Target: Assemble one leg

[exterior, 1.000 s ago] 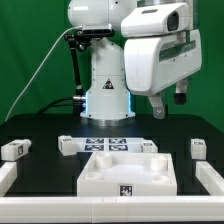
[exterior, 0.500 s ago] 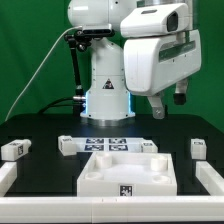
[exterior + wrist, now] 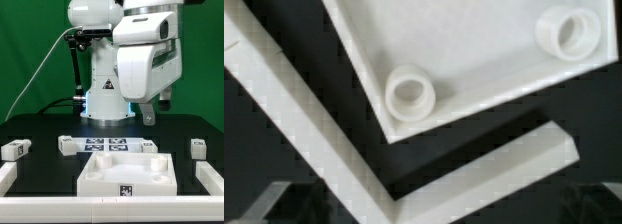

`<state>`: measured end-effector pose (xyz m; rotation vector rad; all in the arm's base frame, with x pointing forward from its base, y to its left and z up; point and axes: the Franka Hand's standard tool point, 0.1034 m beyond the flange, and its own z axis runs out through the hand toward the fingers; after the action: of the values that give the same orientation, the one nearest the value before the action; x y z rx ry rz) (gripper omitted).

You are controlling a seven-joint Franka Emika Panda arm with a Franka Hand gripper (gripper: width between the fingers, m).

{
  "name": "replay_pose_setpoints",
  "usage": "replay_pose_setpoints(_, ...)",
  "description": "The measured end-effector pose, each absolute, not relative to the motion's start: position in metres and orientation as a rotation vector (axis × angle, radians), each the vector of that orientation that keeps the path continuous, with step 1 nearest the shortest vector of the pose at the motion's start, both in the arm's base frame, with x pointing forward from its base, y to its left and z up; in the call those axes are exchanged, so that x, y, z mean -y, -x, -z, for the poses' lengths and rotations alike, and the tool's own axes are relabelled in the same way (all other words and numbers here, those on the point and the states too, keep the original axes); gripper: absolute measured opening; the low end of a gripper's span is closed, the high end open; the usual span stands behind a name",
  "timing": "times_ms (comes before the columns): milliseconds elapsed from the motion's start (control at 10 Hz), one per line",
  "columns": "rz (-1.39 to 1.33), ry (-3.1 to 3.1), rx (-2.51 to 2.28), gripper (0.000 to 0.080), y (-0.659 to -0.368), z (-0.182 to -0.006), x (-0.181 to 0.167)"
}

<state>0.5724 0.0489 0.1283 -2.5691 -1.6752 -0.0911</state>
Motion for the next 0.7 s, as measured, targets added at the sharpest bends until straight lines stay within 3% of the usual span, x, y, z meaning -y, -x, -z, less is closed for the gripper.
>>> replay_pose_setpoints(400, 0.291, 2.586, 1.824, 0.0650, -0.554, -0.095, -0.031)
replay_pose_setpoints(700, 0.280, 2.594, 1.805, 0.0650, -0.553, -0.093, -0.028)
